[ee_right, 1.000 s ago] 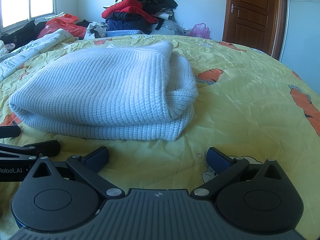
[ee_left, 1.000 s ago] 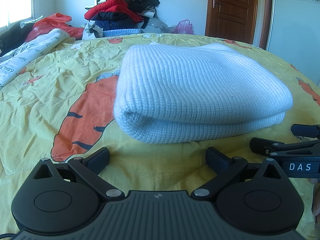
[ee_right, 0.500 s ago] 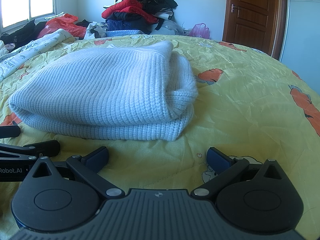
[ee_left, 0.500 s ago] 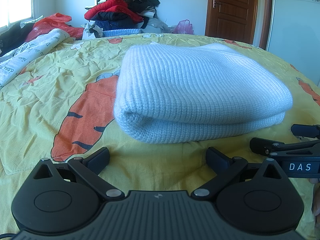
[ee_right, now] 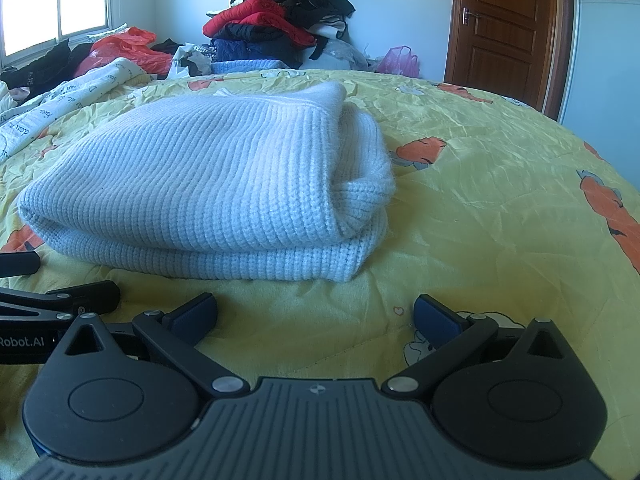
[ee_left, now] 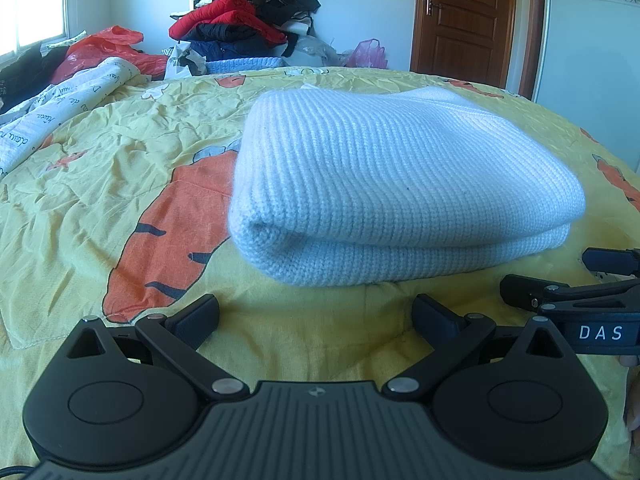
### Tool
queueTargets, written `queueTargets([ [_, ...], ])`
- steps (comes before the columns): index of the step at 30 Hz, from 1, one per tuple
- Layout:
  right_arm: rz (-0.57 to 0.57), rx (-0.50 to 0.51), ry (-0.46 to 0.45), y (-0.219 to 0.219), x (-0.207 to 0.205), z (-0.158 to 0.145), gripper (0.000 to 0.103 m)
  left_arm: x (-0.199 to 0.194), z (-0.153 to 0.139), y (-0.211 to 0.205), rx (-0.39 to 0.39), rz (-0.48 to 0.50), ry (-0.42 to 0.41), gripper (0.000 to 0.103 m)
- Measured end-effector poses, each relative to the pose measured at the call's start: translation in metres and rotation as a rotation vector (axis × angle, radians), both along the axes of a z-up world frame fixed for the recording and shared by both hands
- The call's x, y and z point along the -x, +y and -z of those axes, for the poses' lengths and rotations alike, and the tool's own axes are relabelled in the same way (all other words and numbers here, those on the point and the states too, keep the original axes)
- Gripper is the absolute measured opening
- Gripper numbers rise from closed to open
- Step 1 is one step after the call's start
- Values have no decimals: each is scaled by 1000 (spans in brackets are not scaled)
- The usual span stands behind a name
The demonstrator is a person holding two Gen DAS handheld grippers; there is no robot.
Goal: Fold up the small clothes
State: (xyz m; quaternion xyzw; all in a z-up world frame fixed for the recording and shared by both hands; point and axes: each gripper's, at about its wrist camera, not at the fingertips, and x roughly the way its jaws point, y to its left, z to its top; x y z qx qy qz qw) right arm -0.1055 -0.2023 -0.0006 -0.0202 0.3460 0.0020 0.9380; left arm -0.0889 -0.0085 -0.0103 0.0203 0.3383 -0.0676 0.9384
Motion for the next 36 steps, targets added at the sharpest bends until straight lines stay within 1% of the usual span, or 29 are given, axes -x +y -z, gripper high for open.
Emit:
queueTargets([
  [7,2,2,1,0,0,0,102,0,-1,1,-3,-4,4,103],
  [10,8,-1,2,-1,1,-2,102,7,-5,3,20,-19,9,103],
  [12,31,-1,1,-3,7,-5,103,14,-12,6,30,-49,7,103],
  [14,44,-26,-11,-6,19,-12,103,27,-22,7,27,-52,-26,103],
  [16,50,-77,-37,-9,36,-19,103,43,-34,6,12,-23,-68,103],
  [17,54,-104,-49,-11,44,-24,103,50,-40,7,17,-13,-86,103],
  [19,55,-151,-63,-14,57,-32,103,61,-50,8,58,14,-88,103],
  [23,46,-193,-66,-16,68,-43,103,66,-59,12,128,13,-61,103],
  [27,37,-162,-77,-9,71,-45,103,66,-62,14,145,4,-47,103],
  [30,37,-159,-67,-8,71,-41,103,69,-61,17,168,1,-57,103],
  [31,38,-161,-61,-8,72,-40,103,73,-61,18,169,-12,-73,103],
  [33,40,-166,-53,-8,71,-38,103,80,-62,17,143,-32,-107,103],
  [35,41,-169,-52,-8,72,-38,103,85,-64,15,138,-14,-128,103],
  [36,41,-171,-52,-8,72,-37,103,88,-66,13,121,-22,-146,103],
])
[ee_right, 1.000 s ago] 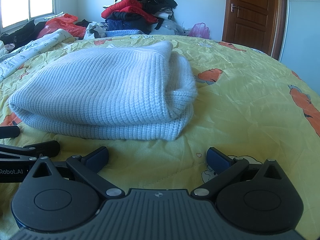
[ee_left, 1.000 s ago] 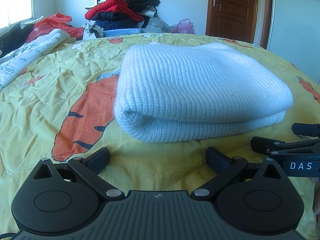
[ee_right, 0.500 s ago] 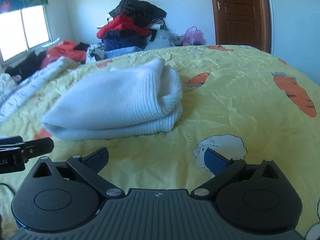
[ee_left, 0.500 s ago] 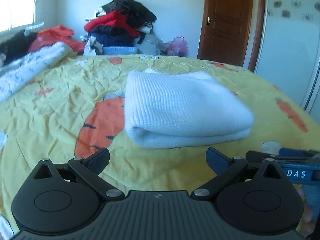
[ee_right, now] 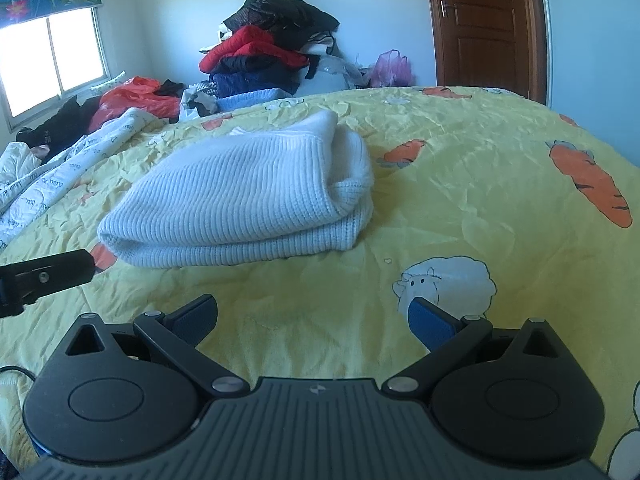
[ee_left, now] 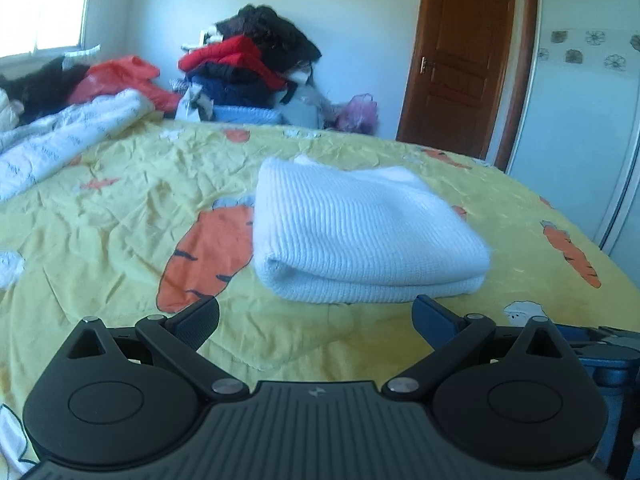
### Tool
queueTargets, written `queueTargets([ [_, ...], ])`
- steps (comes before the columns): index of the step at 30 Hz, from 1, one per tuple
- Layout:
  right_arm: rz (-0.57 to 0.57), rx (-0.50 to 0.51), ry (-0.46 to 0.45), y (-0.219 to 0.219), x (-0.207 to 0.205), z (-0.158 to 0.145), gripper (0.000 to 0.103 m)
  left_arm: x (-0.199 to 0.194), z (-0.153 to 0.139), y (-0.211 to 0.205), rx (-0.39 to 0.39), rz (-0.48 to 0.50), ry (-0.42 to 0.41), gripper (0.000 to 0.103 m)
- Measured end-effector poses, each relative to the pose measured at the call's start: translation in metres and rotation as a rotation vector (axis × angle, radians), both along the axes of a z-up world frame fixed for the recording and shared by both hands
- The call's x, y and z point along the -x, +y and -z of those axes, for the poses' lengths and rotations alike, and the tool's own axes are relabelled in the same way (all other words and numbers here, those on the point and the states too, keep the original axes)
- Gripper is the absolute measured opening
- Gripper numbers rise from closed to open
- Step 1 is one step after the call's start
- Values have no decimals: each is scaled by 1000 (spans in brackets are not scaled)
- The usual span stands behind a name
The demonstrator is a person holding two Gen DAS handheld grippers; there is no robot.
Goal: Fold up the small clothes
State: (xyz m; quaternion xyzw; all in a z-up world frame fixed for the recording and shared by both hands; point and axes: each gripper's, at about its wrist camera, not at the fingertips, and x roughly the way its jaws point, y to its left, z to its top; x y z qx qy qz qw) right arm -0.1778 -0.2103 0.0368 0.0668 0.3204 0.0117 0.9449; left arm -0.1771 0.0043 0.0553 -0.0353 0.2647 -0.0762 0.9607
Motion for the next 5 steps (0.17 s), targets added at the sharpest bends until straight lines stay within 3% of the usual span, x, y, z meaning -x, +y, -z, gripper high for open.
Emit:
queueTargets([
  [5,5,4,-20,-1,3,-5,103,8,-9,2,-39,-43,-54,103],
])
